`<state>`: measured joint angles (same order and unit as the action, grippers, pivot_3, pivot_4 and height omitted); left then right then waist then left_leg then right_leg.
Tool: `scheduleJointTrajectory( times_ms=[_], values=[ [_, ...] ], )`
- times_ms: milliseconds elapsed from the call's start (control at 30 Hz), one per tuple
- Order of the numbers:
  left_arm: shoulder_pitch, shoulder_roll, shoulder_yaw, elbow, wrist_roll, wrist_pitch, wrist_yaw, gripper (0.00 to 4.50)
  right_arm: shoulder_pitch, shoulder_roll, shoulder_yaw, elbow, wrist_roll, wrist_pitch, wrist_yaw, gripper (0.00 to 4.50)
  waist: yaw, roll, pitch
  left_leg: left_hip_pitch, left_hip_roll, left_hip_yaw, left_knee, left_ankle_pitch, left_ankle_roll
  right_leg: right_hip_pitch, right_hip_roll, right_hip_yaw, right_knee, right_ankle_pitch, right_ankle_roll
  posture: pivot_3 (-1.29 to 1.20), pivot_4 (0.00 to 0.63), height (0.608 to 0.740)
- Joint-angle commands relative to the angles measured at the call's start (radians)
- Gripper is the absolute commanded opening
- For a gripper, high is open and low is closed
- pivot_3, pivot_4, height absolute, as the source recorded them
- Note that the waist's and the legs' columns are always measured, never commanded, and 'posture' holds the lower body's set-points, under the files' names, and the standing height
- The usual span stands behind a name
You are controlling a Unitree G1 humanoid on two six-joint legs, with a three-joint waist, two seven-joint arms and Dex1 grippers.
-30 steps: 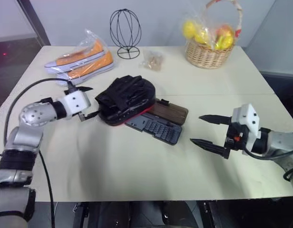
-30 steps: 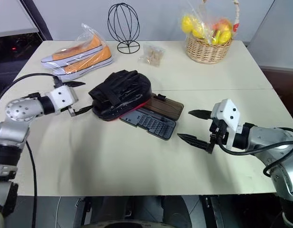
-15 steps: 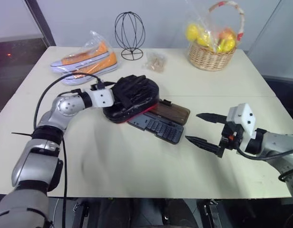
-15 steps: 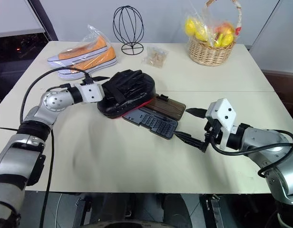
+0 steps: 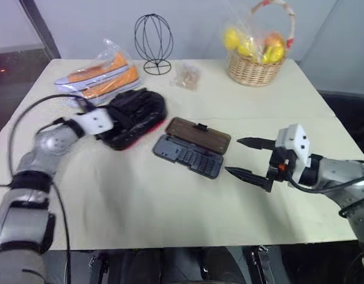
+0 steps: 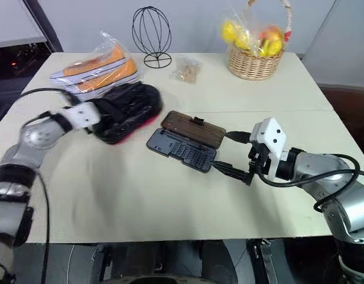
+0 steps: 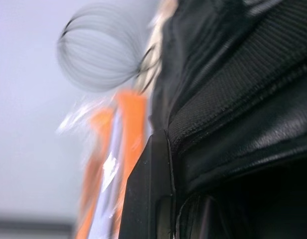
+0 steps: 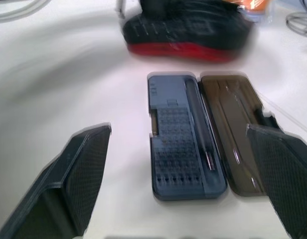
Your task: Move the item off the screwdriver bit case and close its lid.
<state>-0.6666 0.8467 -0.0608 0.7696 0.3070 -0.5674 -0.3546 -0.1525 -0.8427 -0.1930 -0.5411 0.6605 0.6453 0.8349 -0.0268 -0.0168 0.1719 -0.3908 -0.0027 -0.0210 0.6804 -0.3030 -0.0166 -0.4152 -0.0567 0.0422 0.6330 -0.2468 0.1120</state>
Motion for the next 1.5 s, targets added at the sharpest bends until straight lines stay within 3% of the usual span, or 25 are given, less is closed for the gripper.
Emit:
scheduleJointTrajectory(
  times_ms=[33,167,267,367,500,600,800,833,1067,1300,1433,1500],
  values=[
    [0.215,0.132,0.205,-0.195,-0.105,0.096,0.009,0.09,-0.037,0.011,0.027,0.028,-0.016,-0.043,0.029,4.50,-0.005,0.000,0.000,0.000,0.000,0.000,0.000,0.000,0.000,-0.001,0.000,0.000,0.000,0.000,0.000,0.00,0.150,0.740],
    [0.546,0.213,0.430,-0.367,-0.140,0.156,0.002,0.09,-0.065,0.020,0.060,0.078,-0.037,-0.070,0.058,4.50,-0.011,0.000,0.000,0.000,0.000,0.001,-0.001,0.000,0.000,-0.001,-0.006,0.000,0.000,0.000,0.000,0.00,0.150,0.740],
    [0.734,0.217,0.573,-0.429,-0.145,0.188,0.007,0.09,-0.077,0.025,0.075,0.107,-0.050,-0.087,0.076,4.50,-0.001,-0.001,0.000,0.000,-0.001,0.000,-0.001,0.000,0.000,0.000,-0.008,0.000,0.000,0.000,0.000,0.00,0.150,0.740],
    [0.825,0.207,0.642,-0.411,-0.139,0.206,0.028,0.09,-0.085,0.029,0.085,0.125,-0.056,-0.096,0.093,4.50,0.017,-0.001,0.000,0.000,-0.001,0.000,-0.001,0.000,-0.001,0.000,-0.009,-0.001,-0.001,0.000,-0.002,0.00,0.150,0.740],
    [0.818,0.177,0.631,-0.392,-0.161,0.231,0.031,0.09,-0.099,0.028,0.097,0.144,-0.069,-0.105,0.113,4.50,0.026,0.000,0.000,0.000,-0.001,-0.002,-0.001,0.000,-0.001,0.001,-0.010,-0.001,-0.001,-0.001,-0.005,0.00,0.150,0.740],
    [0.807,0.158,0.625,-0.427,-0.202,0.237,-0.004,1.06,-0.107,0.025,0.090,0.153,-0.069,-0.101,0.120,4.50,0.025,-0.001,-0.001,0.000,-0.001,-0.002,-0.001,0.000,-0.001,0.001,-0.011,-0.001,-0.003,-0.001,-0.006,0.00,0.150,0.740],
    [0.851,0.138,0.658,-0.477,-0.230,0.311,-0.034,4.22,-0.080,0.010,0.061,0.146,-0.064,-0.095,0.125,4.50,0.011,-0.001,-0.001,-0.001,-0.001,-0.001,-0.004,0.000,-0.001,-0.001,-0.011,0.000,-0.003,-0.001,-0.006,0.00,0.150,0.740],
    [0.880,0.133,0.680,-0.500,-0.253,0.333,-0.060,4.45,-0.074,0.008,0.056,0.146,-0.064,-0.094,0.125,4.50,0.008,-0.001,-0.001,-0.001,-0.001,-0.001,-0.004,0.000,-0.001,-0.001,-0.011,0.000,-0.003,-0.001,-0.006,0.00,0.150,0.740],
    [1.173,0.081,0.916,-0.728,-0.522,0.506,-0.391,4.45,-0.076,0.004,0.061,0.190,-0.079,-0.109,0.141,4.50,0.004,-0.001,-0.001,0.000,-0.001,0.007,-0.014,0.000,-0.002,-0.010,-0.015,0.002,-0.003,-0.002,-0.008,0.00,0.150,0.740],
    [1.351,0.086,1.148,-1.035,-0.949,1.018,-0.684,4.45,-0.137,0.004,0.086,0.280,-0.122,-0.146,0.182,4.50,0.016,-0.003,-0.002,0.000,-0.001,0.009,-0.013,0.000,-0.002,-0.009,-0.015,0.000,-0.003,-0.003,-0.011,0.00,0.150,0.740],
    [1.250,0.178,1.163,-1.217,-1.269,1.289,-0.664,4.45,-0.210,0.000,0.116,0.328,-0.141,-0.146,0.212,4.50,0.017,-0.002,-0.002,0.001,-0.001,0.010,-0.012,0.001,-0.002,-0.006,-0.017,-0.002,-0.003,-0.003,-0.011,0.00,0.150,0.740],
    [1.090,0.254,1.020,-1.284,-1.399,1.335,-0.592,4.45,-0.303,0.015,0.185,0.404,-0.197,-0.123,0.208,4.50,0.014,-0.002,-0.002,0.001,-0.001,0.010,-0.012,0.001,-0.002,-0.006,-0.016,-0.003,-0.002,-0.003,-0.011,0.00,0.150,0.740]
  ],
)
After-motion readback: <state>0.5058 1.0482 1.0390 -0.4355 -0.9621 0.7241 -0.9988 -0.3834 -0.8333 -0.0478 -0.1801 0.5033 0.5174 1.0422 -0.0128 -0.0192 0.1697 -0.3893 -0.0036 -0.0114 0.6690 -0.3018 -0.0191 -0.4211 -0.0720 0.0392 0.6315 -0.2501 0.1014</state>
